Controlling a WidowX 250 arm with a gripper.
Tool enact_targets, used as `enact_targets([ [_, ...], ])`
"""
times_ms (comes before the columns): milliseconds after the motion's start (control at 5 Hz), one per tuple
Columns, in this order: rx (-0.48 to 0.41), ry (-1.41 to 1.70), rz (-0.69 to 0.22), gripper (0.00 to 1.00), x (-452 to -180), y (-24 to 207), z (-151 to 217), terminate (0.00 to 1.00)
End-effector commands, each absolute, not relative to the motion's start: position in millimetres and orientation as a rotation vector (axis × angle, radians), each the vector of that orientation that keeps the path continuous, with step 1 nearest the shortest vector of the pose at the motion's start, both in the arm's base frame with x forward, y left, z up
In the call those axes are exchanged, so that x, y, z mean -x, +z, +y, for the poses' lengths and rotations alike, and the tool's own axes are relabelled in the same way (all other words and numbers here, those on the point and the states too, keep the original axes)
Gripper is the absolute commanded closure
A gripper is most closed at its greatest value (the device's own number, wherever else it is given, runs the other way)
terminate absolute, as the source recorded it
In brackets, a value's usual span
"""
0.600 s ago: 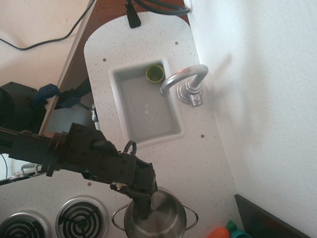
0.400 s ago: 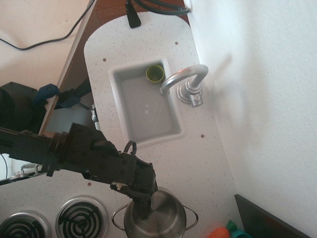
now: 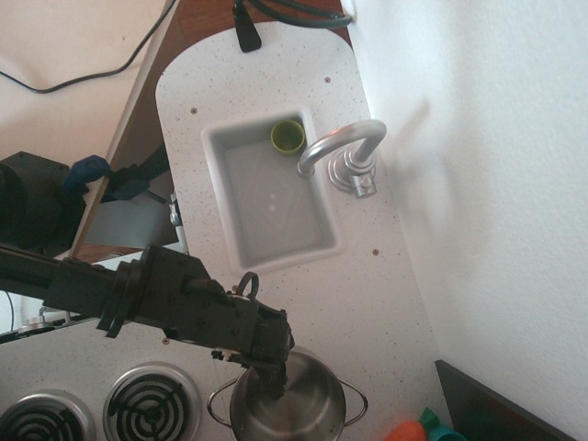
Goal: Pick up pot
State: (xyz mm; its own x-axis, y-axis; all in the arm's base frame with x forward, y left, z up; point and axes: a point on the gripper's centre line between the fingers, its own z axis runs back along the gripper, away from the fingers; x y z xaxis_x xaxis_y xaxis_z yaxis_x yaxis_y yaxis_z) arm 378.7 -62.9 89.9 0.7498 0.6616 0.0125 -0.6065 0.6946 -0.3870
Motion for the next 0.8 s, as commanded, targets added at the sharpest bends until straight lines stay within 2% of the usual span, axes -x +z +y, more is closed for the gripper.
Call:
enact_targets([
  [0, 0.378, 0.751, -0.193, 0.00, -386.8, 92.0, -61.5, 0.00],
  [200, 0.368, 0.771, -0.166, 0.00, -387.6, 81.1, -61.9, 0.00],
  [600, 0.369, 0.731, -0.195, 0.00, -387.8, 84.0, -66.0, 0.00],
])
